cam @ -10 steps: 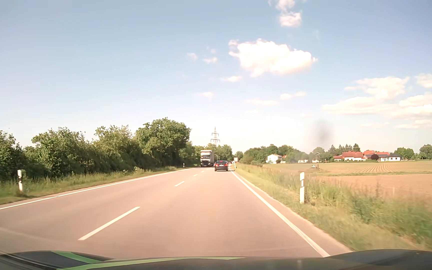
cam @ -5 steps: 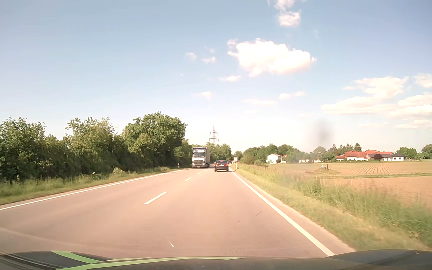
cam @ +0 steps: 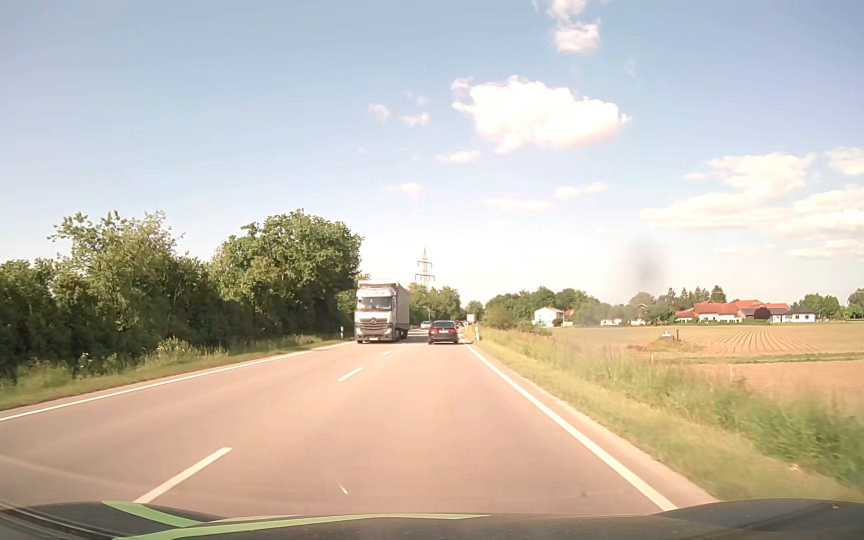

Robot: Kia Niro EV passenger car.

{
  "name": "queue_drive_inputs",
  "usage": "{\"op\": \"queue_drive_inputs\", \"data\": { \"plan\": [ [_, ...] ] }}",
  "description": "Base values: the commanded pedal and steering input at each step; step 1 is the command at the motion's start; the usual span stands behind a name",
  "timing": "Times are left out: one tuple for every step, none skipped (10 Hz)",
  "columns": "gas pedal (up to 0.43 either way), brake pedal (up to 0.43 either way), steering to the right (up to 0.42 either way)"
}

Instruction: Follow the waypoints while adhering to traffic rules and regulations

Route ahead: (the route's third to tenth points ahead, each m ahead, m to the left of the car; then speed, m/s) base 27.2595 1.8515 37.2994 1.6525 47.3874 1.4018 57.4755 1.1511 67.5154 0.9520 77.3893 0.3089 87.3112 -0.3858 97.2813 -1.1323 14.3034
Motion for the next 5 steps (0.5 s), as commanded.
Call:
{"op": "queue_drive_inputs", "data": {
  "plan": [
    [0.0,0.0,0.002],
    [0.0,0.0,0.002],
    [0.0,0.0,0.002],
    [0.0,0.0,0.003],
    [0.0,0.0,0.003]
  ]
}}
